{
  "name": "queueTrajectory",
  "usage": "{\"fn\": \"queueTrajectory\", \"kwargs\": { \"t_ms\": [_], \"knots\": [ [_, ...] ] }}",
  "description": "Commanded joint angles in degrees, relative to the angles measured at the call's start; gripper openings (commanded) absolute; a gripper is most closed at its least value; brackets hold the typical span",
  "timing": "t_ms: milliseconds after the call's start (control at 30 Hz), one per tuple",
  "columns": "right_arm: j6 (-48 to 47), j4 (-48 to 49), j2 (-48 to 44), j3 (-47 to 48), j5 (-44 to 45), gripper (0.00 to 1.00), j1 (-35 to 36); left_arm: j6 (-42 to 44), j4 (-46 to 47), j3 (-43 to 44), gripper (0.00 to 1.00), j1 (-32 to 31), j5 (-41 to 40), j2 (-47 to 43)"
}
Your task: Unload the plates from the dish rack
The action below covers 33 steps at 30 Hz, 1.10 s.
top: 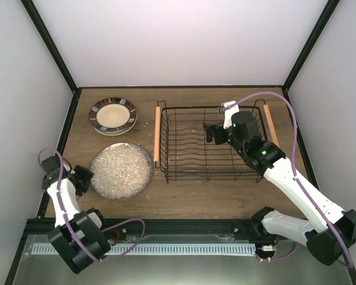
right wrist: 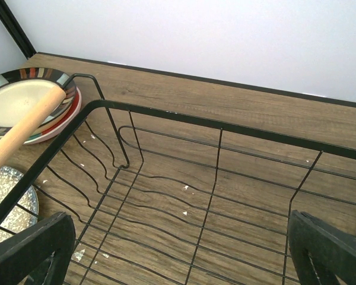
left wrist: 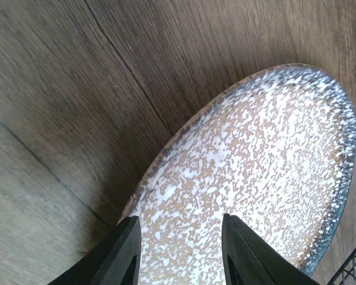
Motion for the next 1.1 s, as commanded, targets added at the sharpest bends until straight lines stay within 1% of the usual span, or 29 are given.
{"fn": "queueTrajectory", "kwargs": {
  "t_ms": [0, 233, 300, 400, 500, 533, 567, 667, 767, 933, 1000, 1067],
  "knots": [
    [0.1, 0.6, -0.9, 2.1, -0.6, 1.00, -0.6, -1.4, 3.6, -0.3, 0.39, 0.0, 3.3, 3.0],
    [-0.3, 0.7, -0.4, 2.5, -0.8, 1.00, -0.7, -1.0, 5.0, 0.4, 0.41, 0.0, 2.9, 3.4],
    [-0.4, 0.8, -0.3, 2.6, -0.8, 1.00, -0.6, 0.1, 6.5, 1.8, 0.44, -0.1, 4.6, 2.2],
    [-0.3, 1.1, 0.0, 2.5, -1.0, 1.00, -0.6, 2.1, 8.5, 6.7, 0.49, -0.5, 5.8, -0.7],
    [-0.2, 1.7, 0.5, 2.5, -1.3, 1.00, -0.6, 4.6, 10.9, 11.8, 0.60, -1.5, 7.2, -3.4],
    [-0.1, 1.9, 0.8, 2.5, -1.6, 1.00, -0.6, 5.6, 11.5, 14.1, 0.65, -2.2, 7.7, -4.1],
    [-0.1, 1.9, 1.5, 2.9, -2.1, 1.00, -0.6, 6.5, 12.1, 15.7, 0.72, -2.7, 8.0, -4.6],
    [0.5, 0.9, 4.0, 5.0, -4.3, 1.00, -0.6, 9.7, 12.7, 19.7, 0.88, -4.9, 9.0, -4.8],
    [1.1, -1.3, 8.0, 8.7, -7.1, 1.00, -0.7, 13.5, 11.8, 23.3, 1.00, -7.6, 8.3, -4.1],
    [2.1, -4.1, 14.1, 14.8, -12.3, 1.00, -0.8, 19.5, 9.2, 29.1, 1.00, -16.0, 0.1, -1.2],
    [2.3, -4.1, 15.6, 16.1, -14.0, 1.00, -0.9, 20.7, 8.9, 30.4, 1.00, -17.7, -0.9, 0.0],
    [2.3, -4.1, 16.7, 17.0, -15.0, 1.00, -0.9, 20.8, 9.2, 31.4, 1.00, -18.1, -0.1, 0.9]
  ]
}}
